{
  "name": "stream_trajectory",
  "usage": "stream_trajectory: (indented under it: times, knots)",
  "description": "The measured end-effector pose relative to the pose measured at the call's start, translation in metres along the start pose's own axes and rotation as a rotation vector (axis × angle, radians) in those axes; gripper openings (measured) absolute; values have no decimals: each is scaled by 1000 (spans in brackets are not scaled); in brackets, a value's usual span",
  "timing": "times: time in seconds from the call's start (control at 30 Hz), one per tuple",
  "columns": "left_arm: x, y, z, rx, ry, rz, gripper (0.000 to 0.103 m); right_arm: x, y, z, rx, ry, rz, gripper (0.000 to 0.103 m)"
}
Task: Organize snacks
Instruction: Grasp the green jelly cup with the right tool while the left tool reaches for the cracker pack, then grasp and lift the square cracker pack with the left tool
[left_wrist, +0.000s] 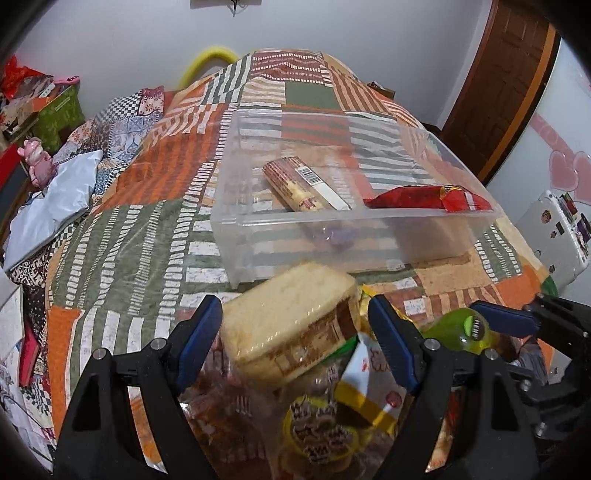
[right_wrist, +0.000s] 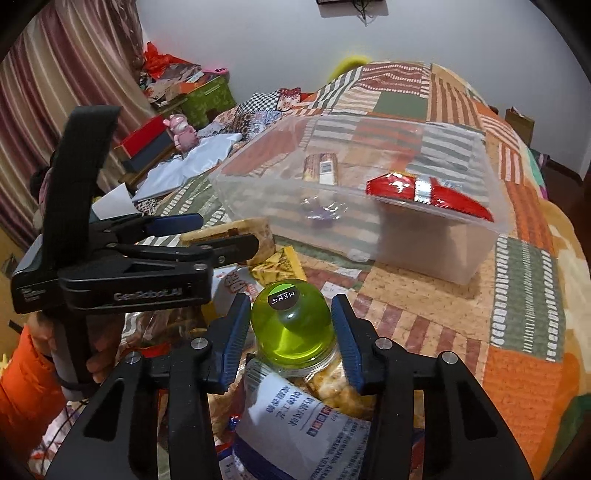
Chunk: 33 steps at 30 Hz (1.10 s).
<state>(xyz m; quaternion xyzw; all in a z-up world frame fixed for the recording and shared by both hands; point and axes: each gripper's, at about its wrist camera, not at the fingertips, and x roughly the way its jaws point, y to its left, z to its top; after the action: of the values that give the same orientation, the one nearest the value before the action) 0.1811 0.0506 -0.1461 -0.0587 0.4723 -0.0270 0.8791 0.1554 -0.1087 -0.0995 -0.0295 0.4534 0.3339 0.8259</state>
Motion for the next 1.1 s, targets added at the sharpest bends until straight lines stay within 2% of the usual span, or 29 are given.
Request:
stream_trajectory:
  times: [0.2, 0.3, 0.43, 0.57, 0.77, 0.83, 0.93, 1.0, 1.07, 1.1]
  knots:
    - [10, 1, 3, -5, 18, 0, 81, -8, -9, 3, 22, -26, -22, 42]
    - [11, 4, 3, -17, 16, -18, 78, -10, -13, 5, 36, -36, -26, 42]
    - [7, 1, 3, 2, -3, -27, 63, -15, -16, 6, 46, -52, -33, 42]
    - [1, -9, 1, 53, -29, 0, 49, -17, -17, 8, 51, -64, -35, 42]
    - [-11, -14, -2, 86, -55, -4, 33, -22, -19, 11, 56, -79, -40, 42]
    - [-15, -13, -3, 82, -59, -7, 32, -23, -20, 11, 58, -84, -42, 42]
    - [-18, -10, -5, 76, -53, -10, 33, -25, -21, 12, 60, -88, -44, 42]
    - [-18, -8, -7, 71, -46, 12, 47, -25, -23, 12, 62, -88, -45, 42]
    - [-18, -5, -9, 58, -48, 33, 73, -25, -24, 12, 66, -88, -43, 42]
    - [-18, -1, -10, 45, -52, 44, 77, -25, -24, 12, 69, -88, -41, 42]
